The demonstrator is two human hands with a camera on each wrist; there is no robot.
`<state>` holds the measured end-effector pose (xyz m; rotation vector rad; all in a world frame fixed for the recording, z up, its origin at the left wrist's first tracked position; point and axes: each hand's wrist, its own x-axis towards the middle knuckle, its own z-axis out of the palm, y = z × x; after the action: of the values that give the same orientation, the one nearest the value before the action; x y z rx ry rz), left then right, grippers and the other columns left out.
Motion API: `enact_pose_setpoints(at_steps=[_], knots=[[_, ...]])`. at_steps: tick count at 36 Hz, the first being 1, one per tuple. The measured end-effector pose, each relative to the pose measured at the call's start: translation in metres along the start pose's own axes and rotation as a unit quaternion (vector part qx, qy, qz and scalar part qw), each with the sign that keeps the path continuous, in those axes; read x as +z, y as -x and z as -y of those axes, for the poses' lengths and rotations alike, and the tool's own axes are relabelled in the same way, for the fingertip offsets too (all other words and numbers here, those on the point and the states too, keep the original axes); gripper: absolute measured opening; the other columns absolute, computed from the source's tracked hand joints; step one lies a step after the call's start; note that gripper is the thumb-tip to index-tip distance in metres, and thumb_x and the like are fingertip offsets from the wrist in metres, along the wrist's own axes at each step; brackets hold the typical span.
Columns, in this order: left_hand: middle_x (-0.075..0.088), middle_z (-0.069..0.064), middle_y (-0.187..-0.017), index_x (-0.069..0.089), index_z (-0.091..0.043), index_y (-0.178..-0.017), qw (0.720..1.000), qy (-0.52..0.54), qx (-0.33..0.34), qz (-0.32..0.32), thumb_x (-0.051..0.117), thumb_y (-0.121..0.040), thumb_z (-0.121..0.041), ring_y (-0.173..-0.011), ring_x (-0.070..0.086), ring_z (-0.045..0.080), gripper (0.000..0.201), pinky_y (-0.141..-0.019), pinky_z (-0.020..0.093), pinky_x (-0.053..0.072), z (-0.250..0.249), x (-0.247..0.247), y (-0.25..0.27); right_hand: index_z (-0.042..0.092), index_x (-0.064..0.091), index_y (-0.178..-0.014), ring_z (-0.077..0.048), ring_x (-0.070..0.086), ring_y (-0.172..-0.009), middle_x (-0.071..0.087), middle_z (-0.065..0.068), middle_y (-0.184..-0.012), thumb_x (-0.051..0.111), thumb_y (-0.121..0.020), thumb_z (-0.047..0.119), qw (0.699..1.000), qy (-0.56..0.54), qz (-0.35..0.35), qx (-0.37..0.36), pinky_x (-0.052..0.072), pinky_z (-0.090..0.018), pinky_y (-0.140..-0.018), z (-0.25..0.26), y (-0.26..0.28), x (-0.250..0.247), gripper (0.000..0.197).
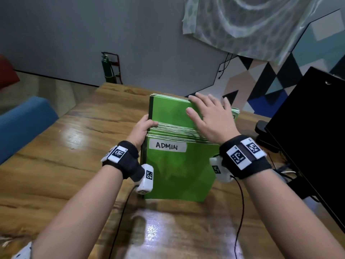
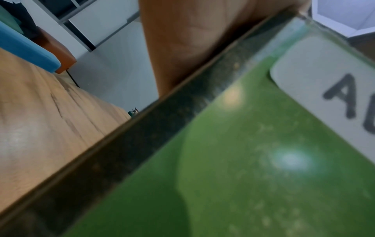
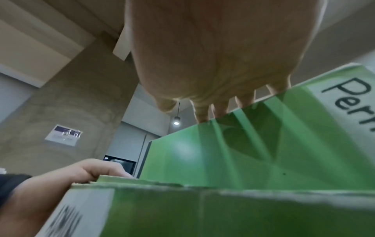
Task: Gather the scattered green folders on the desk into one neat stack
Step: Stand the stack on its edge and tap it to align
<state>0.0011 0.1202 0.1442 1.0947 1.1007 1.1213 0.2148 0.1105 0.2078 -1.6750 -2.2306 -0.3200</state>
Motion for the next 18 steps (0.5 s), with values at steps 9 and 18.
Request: enact_pose_setpoints(at_steps=[9, 18], knots=[[0.067, -0.001, -0.084, 0.063, -0.018, -0.091, 0.998, 0.063, -0.024, -0.014, 0.048, -0.092, -0.043, -0.086, 0.06, 0.025, 0.029, -0.081, 0.034, 0.047, -0.005, 0.003, 0.006, 0.028, 0.024, -0.149, -0.014, 0.016, -0.146, 0.024, 0.005, -0.157, 0.017, -0.096, 0.055, 0.961, -0.156, -0.159, 0.163, -0.004, -0.053, -0.116, -0.022, 0.017, 0.001, 0.06], [0.065, -0.005, -0.11, 0.041, -0.014, -0.139, 0.99, 0.139, -0.027, -0.026, 0.011, -0.096, -0.058, -0.068, 0.063, 0.006, 0.068, -0.061, 0.024, 0.049, -0.007, 0.012, 0.015, 0.018, 0.051, -0.133, -0.027, 0.055, -0.122, 0.059, -0.009, -0.131, 0.062, -0.066, 0.073, 0.675, -0.66, -0.014, 0.329, 0.04, -0.05, -0.103, -0.049, 0.072, 0.058, 0.087]])
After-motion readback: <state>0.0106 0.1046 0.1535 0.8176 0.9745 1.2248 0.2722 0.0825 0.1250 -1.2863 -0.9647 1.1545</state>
